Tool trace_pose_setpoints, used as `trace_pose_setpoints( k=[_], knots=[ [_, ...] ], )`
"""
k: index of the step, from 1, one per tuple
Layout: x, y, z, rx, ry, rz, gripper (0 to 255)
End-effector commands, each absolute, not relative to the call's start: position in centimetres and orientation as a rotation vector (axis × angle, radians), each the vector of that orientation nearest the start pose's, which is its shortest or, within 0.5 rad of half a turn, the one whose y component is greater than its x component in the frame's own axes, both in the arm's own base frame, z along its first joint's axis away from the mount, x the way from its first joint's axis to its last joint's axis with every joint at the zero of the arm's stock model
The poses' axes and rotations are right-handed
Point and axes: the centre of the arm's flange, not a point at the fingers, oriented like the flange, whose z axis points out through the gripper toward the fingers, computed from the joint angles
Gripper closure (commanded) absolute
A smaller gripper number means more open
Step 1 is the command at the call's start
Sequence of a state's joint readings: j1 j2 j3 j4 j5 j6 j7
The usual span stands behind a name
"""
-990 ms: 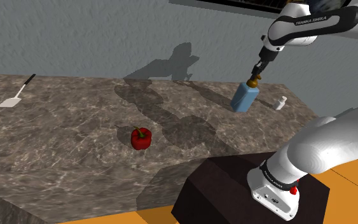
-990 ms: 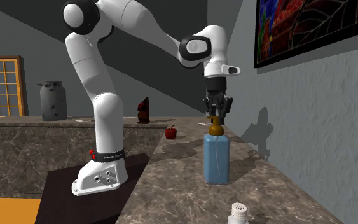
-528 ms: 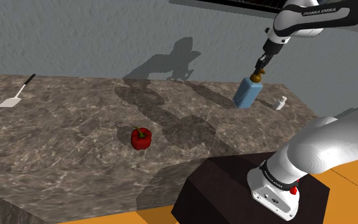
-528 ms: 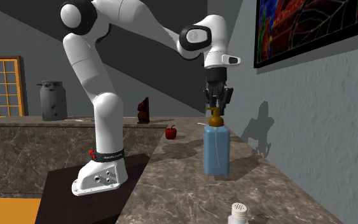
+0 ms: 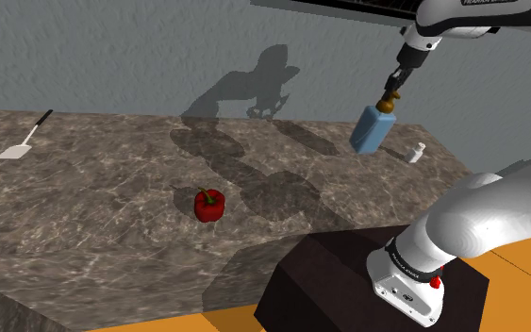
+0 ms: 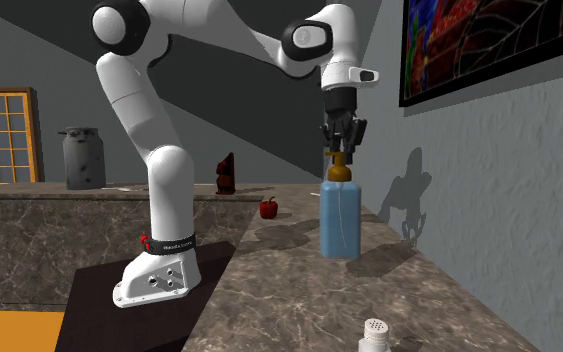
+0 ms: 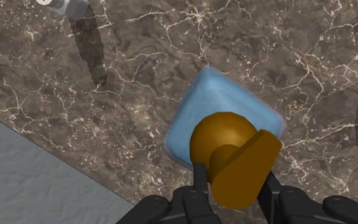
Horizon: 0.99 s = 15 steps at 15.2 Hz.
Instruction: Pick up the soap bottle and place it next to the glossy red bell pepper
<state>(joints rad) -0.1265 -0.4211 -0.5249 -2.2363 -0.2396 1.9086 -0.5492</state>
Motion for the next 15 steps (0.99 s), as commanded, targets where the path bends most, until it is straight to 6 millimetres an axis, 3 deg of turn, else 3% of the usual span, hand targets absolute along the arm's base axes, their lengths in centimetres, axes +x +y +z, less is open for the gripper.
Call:
trace_pose_setpoints(
  k=[1, 15],
  knots=[
    [33.5, -30.3, 52.8, -3.186, -0.010, -0.047, 255],
    [33.5, -30.3, 60.2, -3.186, -0.010, -0.047, 255]
  ],
)
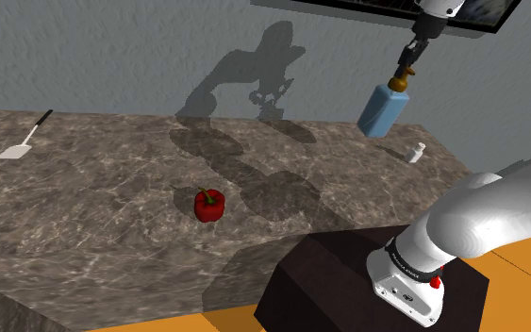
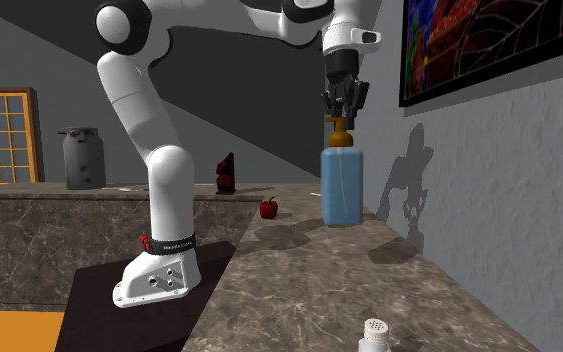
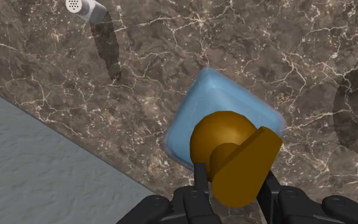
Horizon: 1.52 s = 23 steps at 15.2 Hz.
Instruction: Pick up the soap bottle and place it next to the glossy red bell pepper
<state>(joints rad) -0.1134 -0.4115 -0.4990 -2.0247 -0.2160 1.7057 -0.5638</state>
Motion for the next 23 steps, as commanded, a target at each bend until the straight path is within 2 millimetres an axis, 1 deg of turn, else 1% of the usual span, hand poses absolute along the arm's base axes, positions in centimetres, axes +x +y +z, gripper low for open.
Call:
trace_pose_setpoints(
  k=[1, 23],
  knots=[
    [33.5, -30.3, 60.7, -3.186, -0.010, -0.047, 255],
    [33.5, -30.3, 72.3, -3.186, -0.010, -0.047, 255]
  ],
)
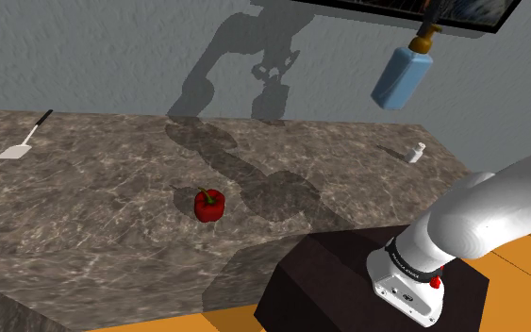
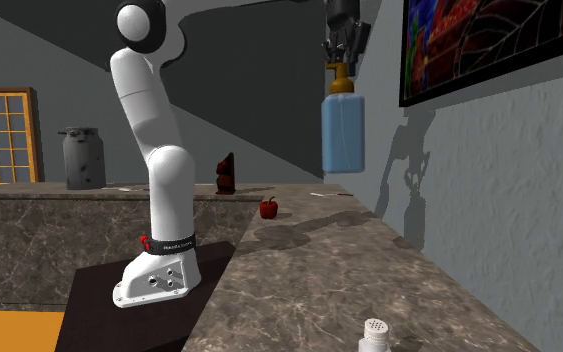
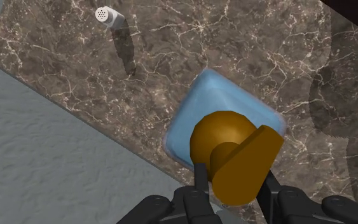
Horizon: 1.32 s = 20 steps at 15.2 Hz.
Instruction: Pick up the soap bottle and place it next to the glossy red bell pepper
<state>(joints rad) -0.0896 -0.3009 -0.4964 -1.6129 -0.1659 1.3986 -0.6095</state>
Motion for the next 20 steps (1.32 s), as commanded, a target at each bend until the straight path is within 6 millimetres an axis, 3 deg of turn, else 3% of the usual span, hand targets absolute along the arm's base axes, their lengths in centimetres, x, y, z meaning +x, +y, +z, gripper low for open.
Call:
trace_pose_setpoints(
  k=[1, 7, 20],
  knots=[
    [33.5, -30.3, 72.9, -3.186, -0.010, -0.047, 255],
    [33.5, -30.3, 76.0, -3.186, -0.010, -0.047, 255],
    [34.5, -13.2, 76.0, -3.186, -0.010, -0.047, 255]
  ],
)
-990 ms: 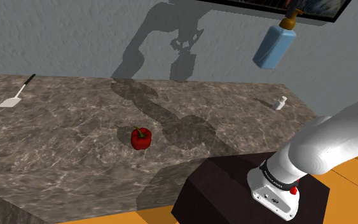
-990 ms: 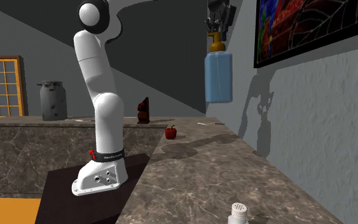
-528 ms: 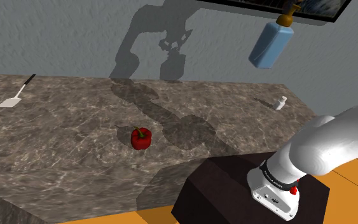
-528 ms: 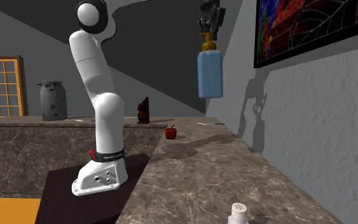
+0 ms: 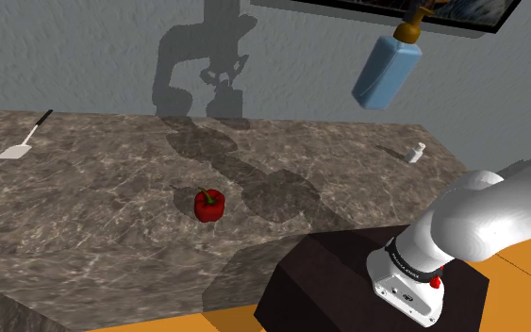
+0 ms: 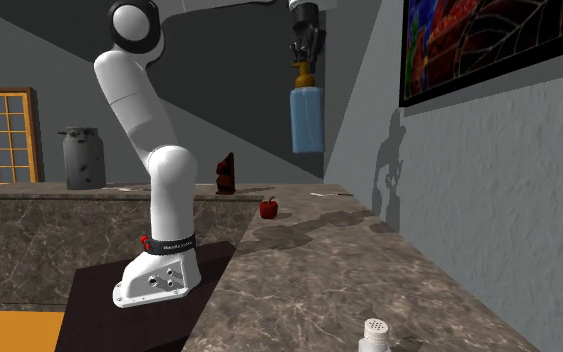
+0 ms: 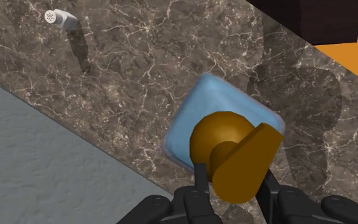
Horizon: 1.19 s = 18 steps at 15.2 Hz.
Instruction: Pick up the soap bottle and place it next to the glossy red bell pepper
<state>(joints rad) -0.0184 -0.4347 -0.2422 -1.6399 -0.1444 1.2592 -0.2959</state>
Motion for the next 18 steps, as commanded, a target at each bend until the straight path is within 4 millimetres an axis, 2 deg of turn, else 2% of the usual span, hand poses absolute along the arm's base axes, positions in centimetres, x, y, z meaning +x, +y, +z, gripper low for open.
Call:
trace_pose_setpoints(
  k=[1, 18],
  knots=[
    [34.5, -11.9, 76.0, -3.186, -0.010, -0.047, 255],
    [35.8, 10.5, 76.1, -3.186, -0.010, -0.047, 255]
  ],
)
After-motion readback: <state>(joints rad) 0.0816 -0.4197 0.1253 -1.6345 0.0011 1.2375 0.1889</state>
